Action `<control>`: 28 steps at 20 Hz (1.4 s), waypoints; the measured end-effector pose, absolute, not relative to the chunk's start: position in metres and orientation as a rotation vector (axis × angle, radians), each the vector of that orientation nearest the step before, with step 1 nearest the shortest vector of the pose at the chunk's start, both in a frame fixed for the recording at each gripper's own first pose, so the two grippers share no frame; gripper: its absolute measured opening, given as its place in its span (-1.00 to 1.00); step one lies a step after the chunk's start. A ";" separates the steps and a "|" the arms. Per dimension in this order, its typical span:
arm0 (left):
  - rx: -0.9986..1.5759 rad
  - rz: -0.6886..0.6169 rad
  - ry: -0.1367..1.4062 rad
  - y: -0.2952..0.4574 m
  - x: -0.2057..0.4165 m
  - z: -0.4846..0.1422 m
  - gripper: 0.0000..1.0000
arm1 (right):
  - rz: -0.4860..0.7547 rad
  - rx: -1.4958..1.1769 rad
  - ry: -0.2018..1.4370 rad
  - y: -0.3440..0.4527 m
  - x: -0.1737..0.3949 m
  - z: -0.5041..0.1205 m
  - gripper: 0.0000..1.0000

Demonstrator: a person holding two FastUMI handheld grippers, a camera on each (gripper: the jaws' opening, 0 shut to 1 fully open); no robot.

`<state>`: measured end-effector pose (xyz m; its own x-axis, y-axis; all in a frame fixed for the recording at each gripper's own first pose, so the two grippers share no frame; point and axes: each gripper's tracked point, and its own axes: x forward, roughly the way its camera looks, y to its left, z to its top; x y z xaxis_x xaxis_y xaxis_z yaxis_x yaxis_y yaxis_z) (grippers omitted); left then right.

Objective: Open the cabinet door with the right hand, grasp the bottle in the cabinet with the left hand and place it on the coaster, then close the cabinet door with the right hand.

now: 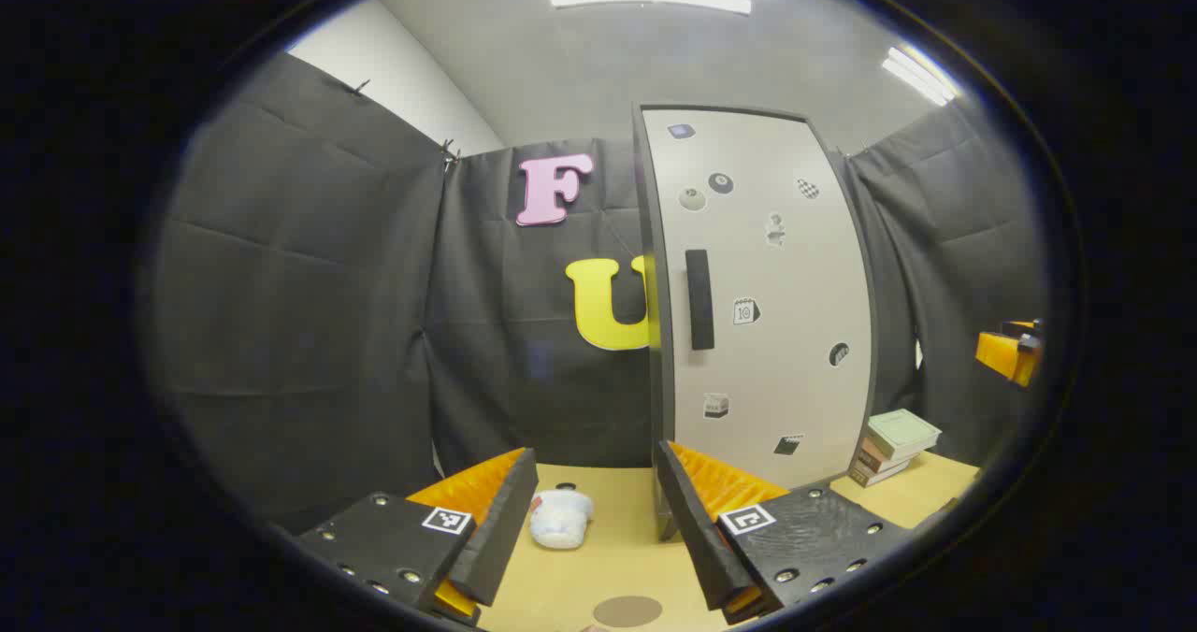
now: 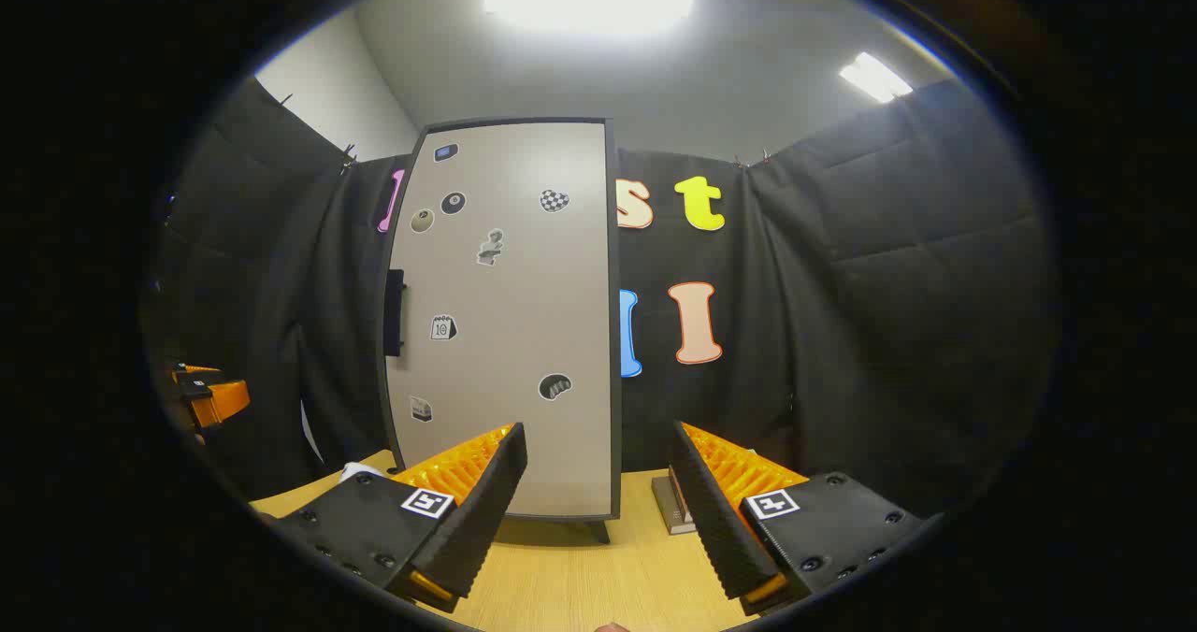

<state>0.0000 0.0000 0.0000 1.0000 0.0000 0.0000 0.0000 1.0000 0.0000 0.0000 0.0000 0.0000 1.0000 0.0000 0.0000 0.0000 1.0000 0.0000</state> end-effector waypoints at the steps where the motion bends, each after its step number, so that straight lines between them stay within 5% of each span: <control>1: 0.004 0.002 -0.004 0.000 0.000 0.001 0.58 | 0.002 -0.002 0.000 0.000 0.000 0.000 0.93; 16: 0.028 0.033 -0.005 0.009 0.002 -0.001 0.61 | 0.037 0.005 0.011 0.014 0.015 0.004 0.93; 28: 0.062 0.126 -0.009 0.069 -0.030 -0.006 0.61 | 0.221 0.037 -0.088 0.120 0.072 0.090 0.95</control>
